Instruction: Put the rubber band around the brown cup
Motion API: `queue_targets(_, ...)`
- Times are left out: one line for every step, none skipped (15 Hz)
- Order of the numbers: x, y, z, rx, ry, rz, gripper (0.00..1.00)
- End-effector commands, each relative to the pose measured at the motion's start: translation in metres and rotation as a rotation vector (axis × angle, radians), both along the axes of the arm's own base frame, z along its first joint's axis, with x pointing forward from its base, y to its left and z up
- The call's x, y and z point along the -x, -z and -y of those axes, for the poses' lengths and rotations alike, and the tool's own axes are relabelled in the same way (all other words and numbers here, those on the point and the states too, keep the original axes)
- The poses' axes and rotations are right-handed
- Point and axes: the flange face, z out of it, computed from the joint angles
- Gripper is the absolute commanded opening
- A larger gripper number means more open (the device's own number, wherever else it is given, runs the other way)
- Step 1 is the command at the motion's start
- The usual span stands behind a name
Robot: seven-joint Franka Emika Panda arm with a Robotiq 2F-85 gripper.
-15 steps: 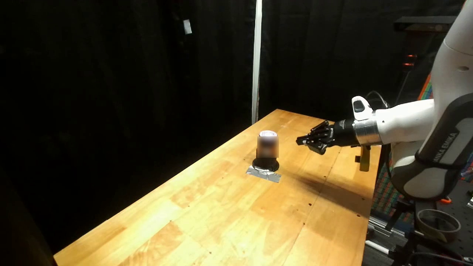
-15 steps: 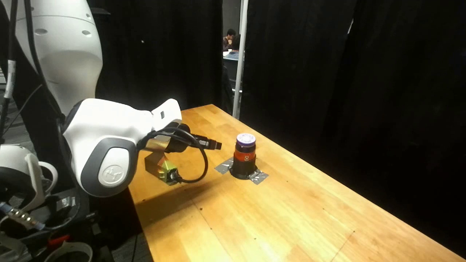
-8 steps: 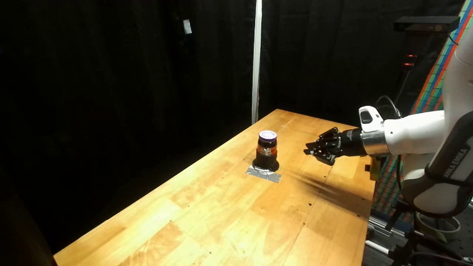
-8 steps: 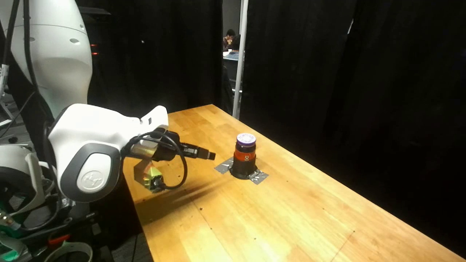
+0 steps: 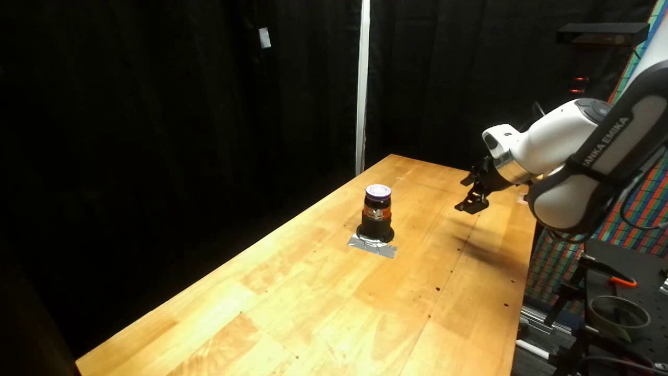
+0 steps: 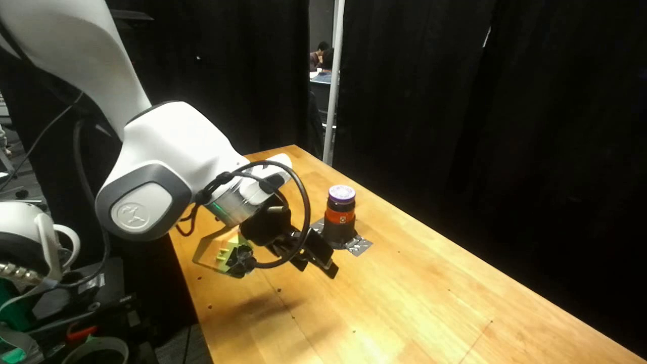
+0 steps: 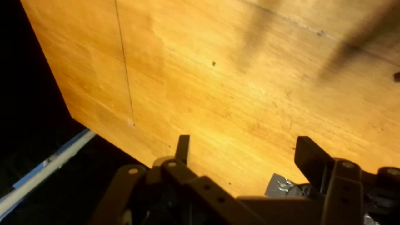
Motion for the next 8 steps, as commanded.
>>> queue_targets(-0.021, -0.024, 0.009, 0.025, 0.037, -0.103, 1.0)
queue_targets(-0.026, -0.031, 0.008, 0.025, 0.046, -0.128, 1.0)
queue_targets(-0.032, -0.042, 0.008, 0.023, 0.051, -0.15, 1.0)
queue_targets(-0.038, -0.055, 0.003, 0.02, 0.053, -0.171, 1.0)
queue_targets(-0.044, -0.071, 0.0, 0.016, 0.06, -0.191, 1.0)
queue_targets(-0.049, -0.09, -0.004, 0.005, 0.059, -0.208, 1.0)
queue_targets(-0.052, -0.109, -0.007, 0.0, 0.086, -0.216, 1.0)
queue_targets(-0.056, -0.127, -0.004, 0.009, 0.097, -0.235, 1.0)
